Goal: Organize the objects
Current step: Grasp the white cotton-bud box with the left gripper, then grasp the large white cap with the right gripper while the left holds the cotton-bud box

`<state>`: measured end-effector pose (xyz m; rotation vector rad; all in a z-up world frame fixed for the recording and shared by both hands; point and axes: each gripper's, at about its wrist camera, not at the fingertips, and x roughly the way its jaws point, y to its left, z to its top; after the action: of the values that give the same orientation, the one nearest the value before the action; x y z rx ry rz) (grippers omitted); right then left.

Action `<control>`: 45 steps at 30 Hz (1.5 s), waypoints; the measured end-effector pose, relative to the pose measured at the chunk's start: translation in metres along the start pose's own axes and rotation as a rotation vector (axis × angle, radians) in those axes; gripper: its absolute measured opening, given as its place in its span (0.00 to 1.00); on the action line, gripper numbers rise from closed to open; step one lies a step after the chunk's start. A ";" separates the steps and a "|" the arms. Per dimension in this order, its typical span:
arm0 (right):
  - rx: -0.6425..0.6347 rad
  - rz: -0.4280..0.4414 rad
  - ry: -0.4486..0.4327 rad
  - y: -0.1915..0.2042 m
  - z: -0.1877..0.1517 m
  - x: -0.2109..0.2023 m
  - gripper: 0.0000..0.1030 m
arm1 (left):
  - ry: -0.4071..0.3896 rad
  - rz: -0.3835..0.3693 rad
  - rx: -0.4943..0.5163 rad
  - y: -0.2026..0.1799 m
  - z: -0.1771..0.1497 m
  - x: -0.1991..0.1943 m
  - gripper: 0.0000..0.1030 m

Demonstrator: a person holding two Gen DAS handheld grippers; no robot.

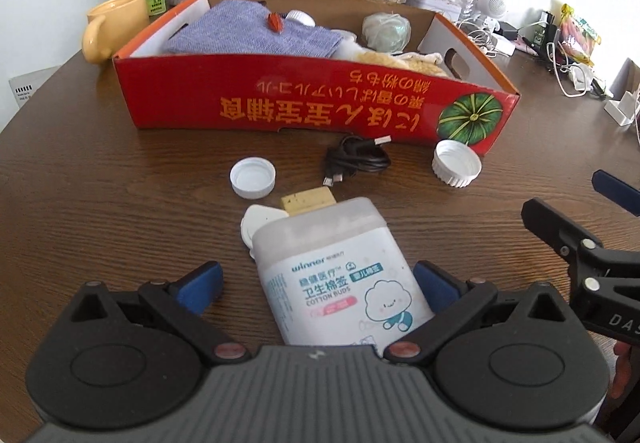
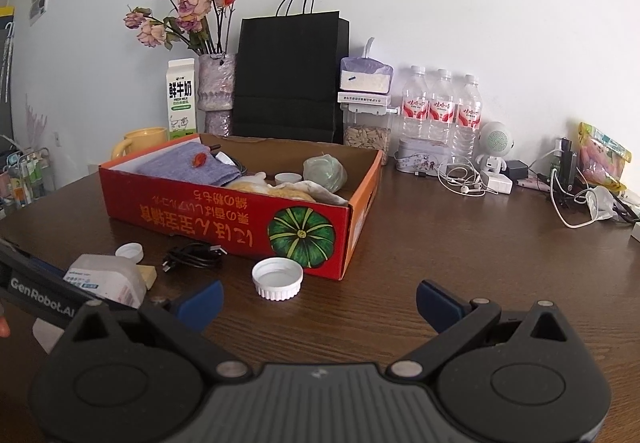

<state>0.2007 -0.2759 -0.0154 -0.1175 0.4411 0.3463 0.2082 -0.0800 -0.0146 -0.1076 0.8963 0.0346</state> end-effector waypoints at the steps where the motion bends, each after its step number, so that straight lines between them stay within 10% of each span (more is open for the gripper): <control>1: 0.000 0.000 0.001 0.000 0.000 0.000 1.00 | -0.010 0.011 0.007 -0.001 -0.001 0.000 1.00; 3: -0.002 0.000 0.004 0.001 -0.001 0.001 1.00 | -0.021 0.017 0.010 -0.001 -0.003 0.000 0.99; 7: -0.006 0.001 0.015 0.002 -0.001 0.004 1.00 | -0.061 -0.004 0.031 0.000 -0.005 -0.007 0.67; 27: -0.012 0.010 0.145 0.022 0.013 0.061 0.99 | -0.250 -0.059 -0.003 0.043 0.017 -0.053 0.65; 40: 0.008 0.036 0.190 0.031 0.019 0.088 0.38 | -0.323 -0.053 -0.072 0.075 0.032 -0.059 0.65; 45: -0.016 0.043 0.167 0.038 0.019 0.082 0.38 | -0.340 -0.060 -0.075 0.079 0.038 -0.058 0.65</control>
<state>0.2646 -0.2117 -0.0358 -0.1531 0.6068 0.3843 0.1960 0.0039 0.0477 -0.1920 0.5522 0.0294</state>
